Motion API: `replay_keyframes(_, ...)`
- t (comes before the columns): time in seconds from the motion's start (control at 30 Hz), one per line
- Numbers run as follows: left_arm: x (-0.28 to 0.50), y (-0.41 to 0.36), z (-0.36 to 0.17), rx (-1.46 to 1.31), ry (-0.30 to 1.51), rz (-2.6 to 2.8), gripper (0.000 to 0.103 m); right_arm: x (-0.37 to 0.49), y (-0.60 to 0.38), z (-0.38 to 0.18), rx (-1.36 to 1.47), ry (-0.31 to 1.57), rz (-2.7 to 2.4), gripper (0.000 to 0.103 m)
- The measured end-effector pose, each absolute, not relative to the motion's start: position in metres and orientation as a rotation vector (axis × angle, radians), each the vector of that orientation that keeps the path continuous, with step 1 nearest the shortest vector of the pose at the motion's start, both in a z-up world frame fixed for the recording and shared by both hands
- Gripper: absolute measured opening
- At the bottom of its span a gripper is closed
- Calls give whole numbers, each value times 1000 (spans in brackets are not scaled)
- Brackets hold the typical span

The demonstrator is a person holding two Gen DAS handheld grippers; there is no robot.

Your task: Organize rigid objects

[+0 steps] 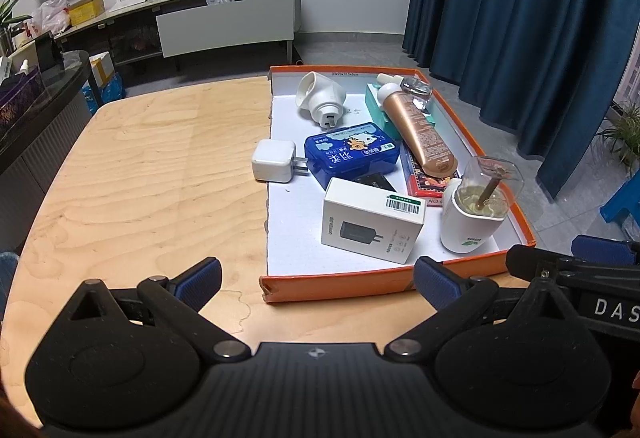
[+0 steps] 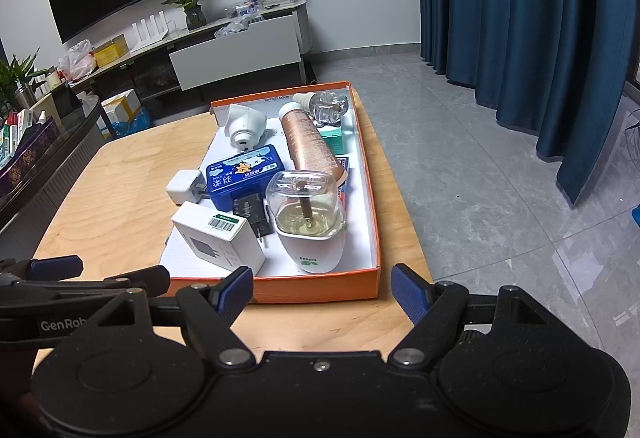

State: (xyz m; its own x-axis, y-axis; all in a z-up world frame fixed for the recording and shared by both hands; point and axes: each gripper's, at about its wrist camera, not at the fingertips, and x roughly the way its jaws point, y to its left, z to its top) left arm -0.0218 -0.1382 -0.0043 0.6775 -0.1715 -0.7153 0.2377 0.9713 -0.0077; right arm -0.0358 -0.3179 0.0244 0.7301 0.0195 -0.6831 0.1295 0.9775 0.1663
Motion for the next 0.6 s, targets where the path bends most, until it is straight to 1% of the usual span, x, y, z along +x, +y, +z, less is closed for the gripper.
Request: replay_keyframes(0.6, -21, -138, -3, 88, 797, -231, 103, -35, -317, 23, 205, 753, -58, 90)
